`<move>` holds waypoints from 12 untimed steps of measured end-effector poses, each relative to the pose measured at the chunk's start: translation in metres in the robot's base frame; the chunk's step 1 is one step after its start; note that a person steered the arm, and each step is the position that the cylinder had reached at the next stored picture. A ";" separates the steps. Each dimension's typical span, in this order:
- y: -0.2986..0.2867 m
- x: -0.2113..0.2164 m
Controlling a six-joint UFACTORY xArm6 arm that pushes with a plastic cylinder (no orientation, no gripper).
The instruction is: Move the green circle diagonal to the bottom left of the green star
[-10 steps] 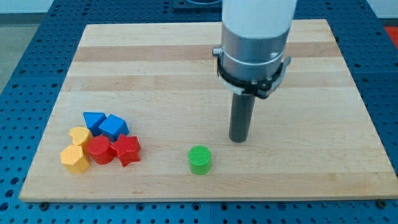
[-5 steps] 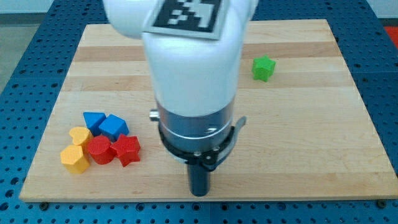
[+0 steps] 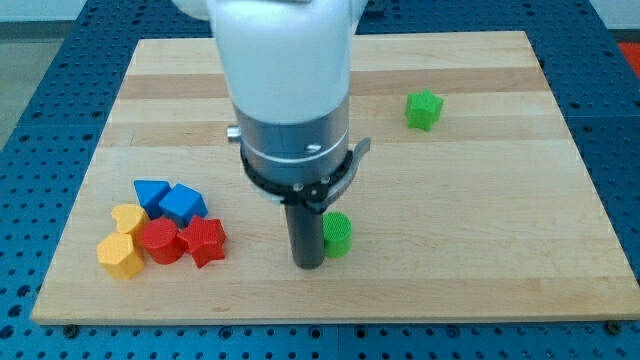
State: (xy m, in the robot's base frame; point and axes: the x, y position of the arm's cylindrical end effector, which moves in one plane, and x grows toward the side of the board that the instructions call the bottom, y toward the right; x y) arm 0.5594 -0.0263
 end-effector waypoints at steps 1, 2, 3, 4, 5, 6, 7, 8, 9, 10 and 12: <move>0.015 -0.025; 0.029 -0.038; 0.041 -0.028; 0.064 -0.024; 0.081 -0.025; 0.099 -0.025; 0.101 -0.032; 0.099 -0.041; 0.108 -0.044; 0.113 -0.061; 0.105 -0.094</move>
State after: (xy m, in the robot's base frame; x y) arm 0.4655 0.0788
